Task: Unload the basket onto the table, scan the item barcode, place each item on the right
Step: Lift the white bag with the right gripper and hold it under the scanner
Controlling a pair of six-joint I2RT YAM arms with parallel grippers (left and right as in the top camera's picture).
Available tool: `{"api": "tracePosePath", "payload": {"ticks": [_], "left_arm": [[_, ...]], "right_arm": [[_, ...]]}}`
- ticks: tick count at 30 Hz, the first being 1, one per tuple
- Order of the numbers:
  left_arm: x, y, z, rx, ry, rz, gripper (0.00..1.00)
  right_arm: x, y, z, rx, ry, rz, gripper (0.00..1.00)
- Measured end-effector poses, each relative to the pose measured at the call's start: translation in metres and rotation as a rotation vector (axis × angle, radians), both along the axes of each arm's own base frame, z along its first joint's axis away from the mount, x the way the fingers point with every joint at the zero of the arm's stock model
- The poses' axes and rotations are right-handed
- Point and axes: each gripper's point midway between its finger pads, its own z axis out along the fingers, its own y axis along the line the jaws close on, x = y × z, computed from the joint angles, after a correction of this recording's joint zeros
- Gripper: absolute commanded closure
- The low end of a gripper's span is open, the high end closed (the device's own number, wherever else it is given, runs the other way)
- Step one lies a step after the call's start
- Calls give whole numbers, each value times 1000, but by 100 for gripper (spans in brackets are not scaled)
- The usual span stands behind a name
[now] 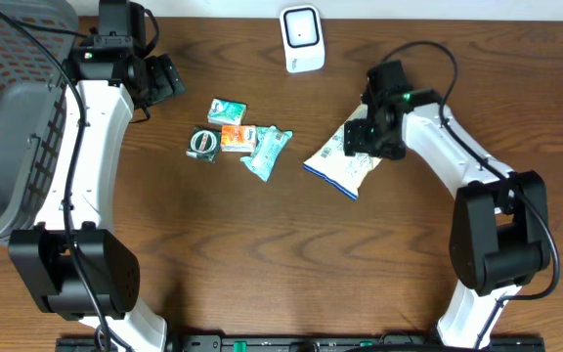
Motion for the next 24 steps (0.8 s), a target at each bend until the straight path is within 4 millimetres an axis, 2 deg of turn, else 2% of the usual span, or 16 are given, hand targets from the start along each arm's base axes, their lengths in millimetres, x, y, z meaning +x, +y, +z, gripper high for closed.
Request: {"api": "tracePosePath", "payload": {"ticks": [2,5,8,11,16,22,23,24], "left_arm": [[0,0,0,0,1,-1,2],[0,0,0,0,0,0,2],[0,0,0,0,0,-1,2],[0,0,0,0,0,-1,2],[0,0,0,0,0,0,2],[0,0,0,0,0,0,2],[0,0,0,0,0,0,2],[0,0,0,0,0,0,2]], "right_arm": [[-10,-9,-11,-31,33,-27,27],[-12,-18,-15,-64,40,-52,27],[-5,-28,-12,-84,15,-68,27],[14,-36,-2,-72,-44,-59,25],[53,-23,26,46,-190,28,22],[50,-11,31,108,-175,51,12],[48,-12,30,114,-166,38,10],[47,-13,30,121,-154,13,1]]}}
